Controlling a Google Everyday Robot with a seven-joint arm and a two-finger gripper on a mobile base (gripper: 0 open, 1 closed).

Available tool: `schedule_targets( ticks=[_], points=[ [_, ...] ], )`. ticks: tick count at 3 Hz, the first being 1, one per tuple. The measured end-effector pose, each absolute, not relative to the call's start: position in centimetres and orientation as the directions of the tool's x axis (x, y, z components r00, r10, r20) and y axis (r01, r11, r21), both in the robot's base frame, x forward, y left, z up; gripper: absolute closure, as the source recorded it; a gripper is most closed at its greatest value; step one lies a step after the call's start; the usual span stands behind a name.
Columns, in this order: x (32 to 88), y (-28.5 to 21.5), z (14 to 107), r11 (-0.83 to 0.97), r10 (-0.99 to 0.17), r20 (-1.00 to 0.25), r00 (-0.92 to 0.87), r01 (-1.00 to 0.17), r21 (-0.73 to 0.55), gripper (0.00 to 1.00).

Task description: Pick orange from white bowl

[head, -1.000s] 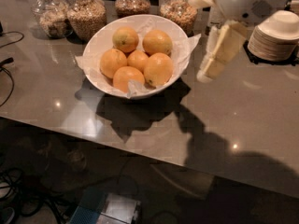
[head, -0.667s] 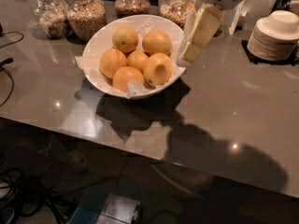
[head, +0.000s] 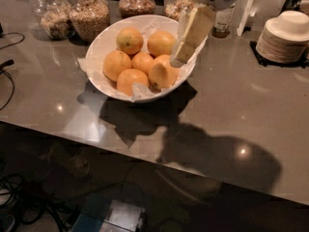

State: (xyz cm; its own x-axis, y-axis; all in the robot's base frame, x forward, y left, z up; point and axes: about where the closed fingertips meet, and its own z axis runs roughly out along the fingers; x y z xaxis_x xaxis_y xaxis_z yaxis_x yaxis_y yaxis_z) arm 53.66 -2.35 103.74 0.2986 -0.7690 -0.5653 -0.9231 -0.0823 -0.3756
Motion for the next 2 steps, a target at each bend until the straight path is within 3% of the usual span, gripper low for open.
schedule_targets(
  ticks=[2],
  points=[
    [57.1,7.8,103.5,-0.247,-0.627,-0.632,0.455,-0.886,-0.393,0.0]
  ],
)
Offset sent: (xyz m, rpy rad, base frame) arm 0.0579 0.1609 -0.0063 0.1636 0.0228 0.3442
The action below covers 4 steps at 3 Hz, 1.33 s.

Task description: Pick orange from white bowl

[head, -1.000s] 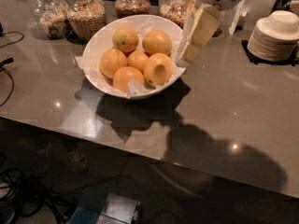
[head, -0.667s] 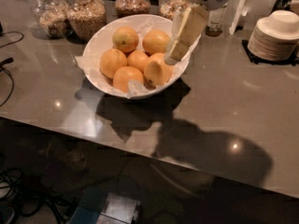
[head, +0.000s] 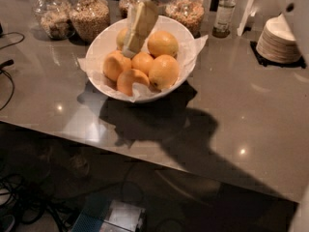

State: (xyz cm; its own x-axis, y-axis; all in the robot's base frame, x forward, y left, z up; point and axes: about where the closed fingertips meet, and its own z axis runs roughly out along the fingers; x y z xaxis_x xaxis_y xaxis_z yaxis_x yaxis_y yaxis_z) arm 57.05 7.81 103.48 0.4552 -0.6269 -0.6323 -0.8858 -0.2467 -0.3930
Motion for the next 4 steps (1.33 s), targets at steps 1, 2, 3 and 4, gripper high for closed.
schedule_targets(
  ticks=[1,2,3,4],
  points=[
    [59.9,10.4,101.8,-0.234,-0.596,-0.678,0.43,-0.901,-0.366,0.0],
    [63.0,10.2,99.9,-0.156,-0.614,-0.7,0.364,-0.926,-0.345,0.0],
    [65.8,8.6,98.1,-0.072,-0.642,-0.706,0.3,-0.94,-0.334,0.0],
    [67.3,8.6,96.1,-0.061,-0.669,-0.689,0.278,-0.945,-0.322,0.0]
  ],
)
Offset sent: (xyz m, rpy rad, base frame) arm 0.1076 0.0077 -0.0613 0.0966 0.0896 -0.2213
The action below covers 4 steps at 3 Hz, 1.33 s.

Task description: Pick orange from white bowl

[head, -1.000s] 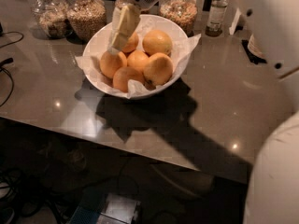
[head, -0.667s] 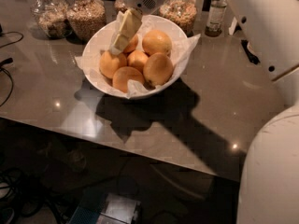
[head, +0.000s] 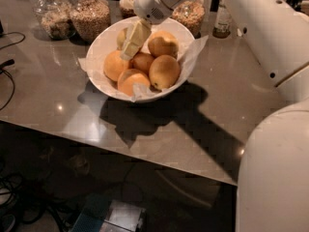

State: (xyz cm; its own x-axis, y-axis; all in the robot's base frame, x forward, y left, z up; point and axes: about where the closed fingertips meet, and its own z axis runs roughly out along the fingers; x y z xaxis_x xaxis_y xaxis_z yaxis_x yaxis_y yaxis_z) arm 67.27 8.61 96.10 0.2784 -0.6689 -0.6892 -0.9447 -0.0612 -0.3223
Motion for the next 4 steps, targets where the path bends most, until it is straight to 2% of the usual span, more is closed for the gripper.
schedule_targets(
  ticks=[2,4],
  points=[
    [69.4,9.4,93.0,-0.085,-0.725,-0.63,0.279,-0.944,-0.32,0.0],
    [70.3,7.8,94.5,-0.079,-0.766,-0.566,0.306,-0.918,-0.39,0.43]
  ],
)
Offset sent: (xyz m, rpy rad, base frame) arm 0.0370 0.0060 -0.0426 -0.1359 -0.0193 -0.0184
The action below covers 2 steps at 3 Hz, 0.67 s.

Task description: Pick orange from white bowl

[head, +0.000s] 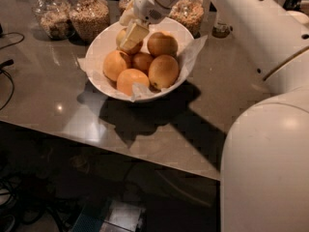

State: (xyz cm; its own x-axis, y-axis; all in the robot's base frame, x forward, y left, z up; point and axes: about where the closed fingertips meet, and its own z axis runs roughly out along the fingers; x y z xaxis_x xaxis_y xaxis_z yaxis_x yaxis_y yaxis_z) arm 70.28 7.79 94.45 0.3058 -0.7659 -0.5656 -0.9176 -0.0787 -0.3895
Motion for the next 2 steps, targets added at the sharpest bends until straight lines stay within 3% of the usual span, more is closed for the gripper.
schedule_targets(
  ticks=[1,2],
  points=[
    [70.34,7.42,94.62,-0.094,-0.777,-0.544,0.318,-0.912,-0.398,0.62],
    [70.36,7.65,94.29,-0.12,-0.782,-0.528,0.331,-0.911,-0.393,0.46]
  ],
)
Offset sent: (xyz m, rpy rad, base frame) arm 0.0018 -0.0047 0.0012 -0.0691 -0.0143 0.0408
